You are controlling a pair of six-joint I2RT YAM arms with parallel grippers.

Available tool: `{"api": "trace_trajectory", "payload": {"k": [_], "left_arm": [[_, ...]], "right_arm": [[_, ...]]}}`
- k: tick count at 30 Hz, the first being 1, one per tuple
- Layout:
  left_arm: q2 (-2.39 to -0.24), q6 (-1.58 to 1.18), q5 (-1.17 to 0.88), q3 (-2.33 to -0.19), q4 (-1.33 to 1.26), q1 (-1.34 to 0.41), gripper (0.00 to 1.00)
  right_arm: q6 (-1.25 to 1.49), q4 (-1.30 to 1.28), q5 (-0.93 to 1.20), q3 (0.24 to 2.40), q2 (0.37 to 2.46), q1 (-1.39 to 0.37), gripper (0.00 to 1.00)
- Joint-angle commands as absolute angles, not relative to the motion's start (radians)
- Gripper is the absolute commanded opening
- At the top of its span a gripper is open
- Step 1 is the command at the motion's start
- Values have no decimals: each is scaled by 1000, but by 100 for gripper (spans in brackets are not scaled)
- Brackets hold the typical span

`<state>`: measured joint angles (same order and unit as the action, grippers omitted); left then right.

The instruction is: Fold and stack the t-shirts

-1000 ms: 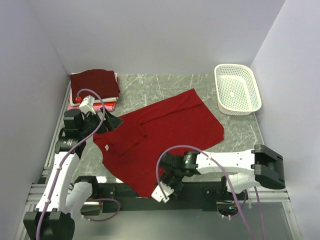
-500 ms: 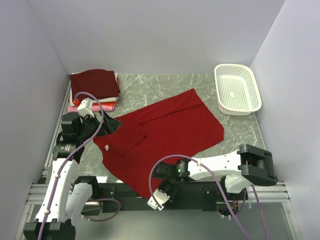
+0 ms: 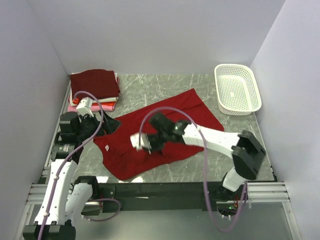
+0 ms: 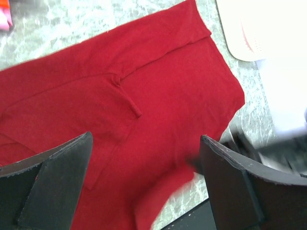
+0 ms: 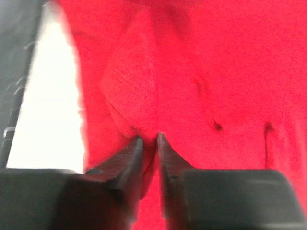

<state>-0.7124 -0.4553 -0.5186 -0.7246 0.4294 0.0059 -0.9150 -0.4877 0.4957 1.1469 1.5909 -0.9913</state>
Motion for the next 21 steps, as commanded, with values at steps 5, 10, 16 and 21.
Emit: {"api": "trace_trajectory", "payload": {"k": [5, 10, 16, 21], "left_arm": [[-712, -370, -612, -808, 396, 6, 98], [-828, -385, -756, -799, 359, 5, 90], [-1133, -374, -539, -911, 577, -193, 69], [-1334, -373, -381, -946, 633, -317, 48]], "right_arm": [[-609, -388, 475, 1279, 1733, -781, 66], [-606, -439, 585, 1282, 1680, -652, 67], [-814, -757, 790, 1379, 1669, -468, 68], [-851, -816, 902, 1387, 1677, -370, 70]]}}
